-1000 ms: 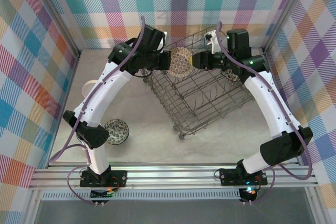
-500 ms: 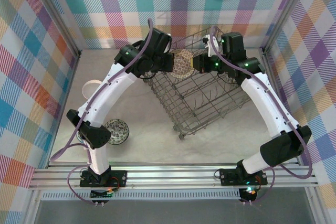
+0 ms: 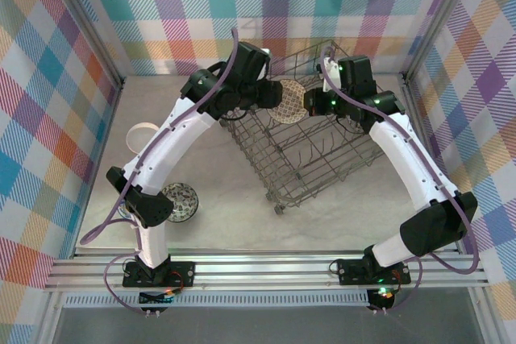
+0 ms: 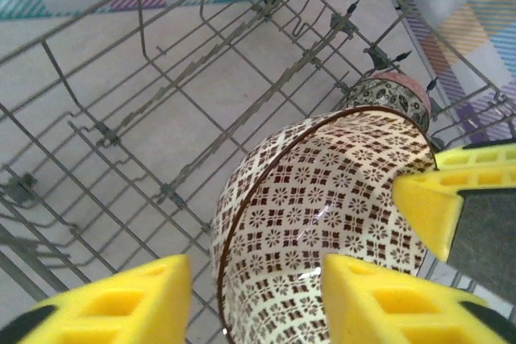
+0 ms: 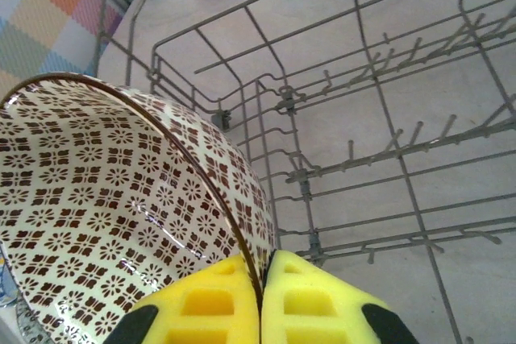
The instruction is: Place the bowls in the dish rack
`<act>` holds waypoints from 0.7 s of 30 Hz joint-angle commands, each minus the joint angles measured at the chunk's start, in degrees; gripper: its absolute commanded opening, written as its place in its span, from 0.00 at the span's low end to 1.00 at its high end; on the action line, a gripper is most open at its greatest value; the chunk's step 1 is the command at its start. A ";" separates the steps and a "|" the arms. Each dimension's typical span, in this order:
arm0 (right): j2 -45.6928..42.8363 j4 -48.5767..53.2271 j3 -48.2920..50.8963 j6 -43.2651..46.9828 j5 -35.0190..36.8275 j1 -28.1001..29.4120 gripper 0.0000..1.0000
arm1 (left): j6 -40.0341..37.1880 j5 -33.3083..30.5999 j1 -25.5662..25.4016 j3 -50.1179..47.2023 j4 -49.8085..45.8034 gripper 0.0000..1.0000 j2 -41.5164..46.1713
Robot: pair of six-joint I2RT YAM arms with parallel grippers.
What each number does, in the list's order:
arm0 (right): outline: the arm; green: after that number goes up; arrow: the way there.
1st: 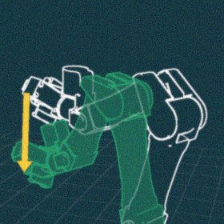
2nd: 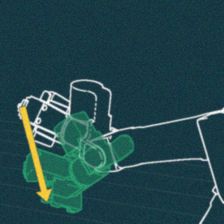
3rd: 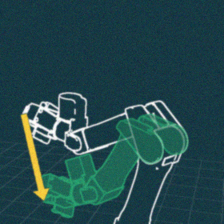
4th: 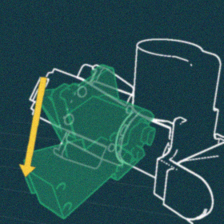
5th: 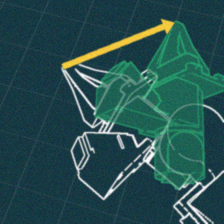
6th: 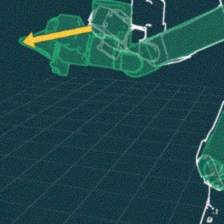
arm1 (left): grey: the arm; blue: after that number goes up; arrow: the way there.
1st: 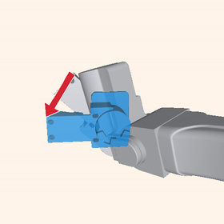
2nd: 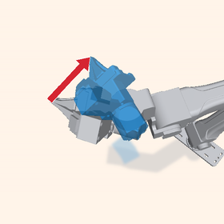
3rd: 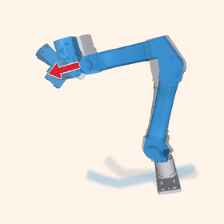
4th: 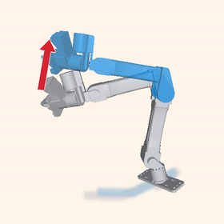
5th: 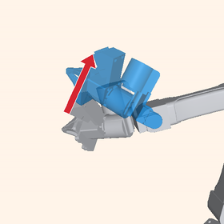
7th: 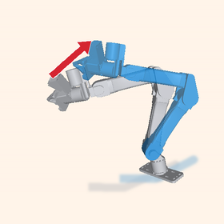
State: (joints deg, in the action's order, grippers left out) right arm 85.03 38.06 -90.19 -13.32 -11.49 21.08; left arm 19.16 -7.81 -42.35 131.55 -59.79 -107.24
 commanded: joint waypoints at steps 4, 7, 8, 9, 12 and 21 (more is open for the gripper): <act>0.21 0.25 -3.02 -2.59 9.19 -0.92 0.00 | -0.19 -1.04 0.92 3.50 -0.77 0.61 2.07; 0.80 0.36 -3.41 -2.63 15.55 -2.48 0.00 | -0.35 0.26 2.88 3.08 -2.55 0.65 2.65; 1.00 0.22 -3.32 -2.50 18.04 -2.94 0.00 | -0.47 1.35 3.71 2.74 -2.87 0.65 2.80; 1.17 -0.18 -3.09 -1.65 20.75 -3.36 0.00 | -0.85 2.87 4.85 1.90 -2.87 0.66 3.04; 1.83 -0.60 -2.86 1.19 32.10 -3.59 0.00 | -2.28 8.03 8.79 -1.63 -0.71 0.68 3.40; 5.36 -6.23 -3.08 17.96 60.62 -3.50 0.00 | -2.37 22.05 18.88 -5.68 6.60 0.69 1.89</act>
State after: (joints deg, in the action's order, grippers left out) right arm 89.93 38.30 -90.98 -3.09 35.42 17.43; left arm 18.31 7.38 -24.27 126.39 -56.60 -105.73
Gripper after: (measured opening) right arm 0.067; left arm 0.685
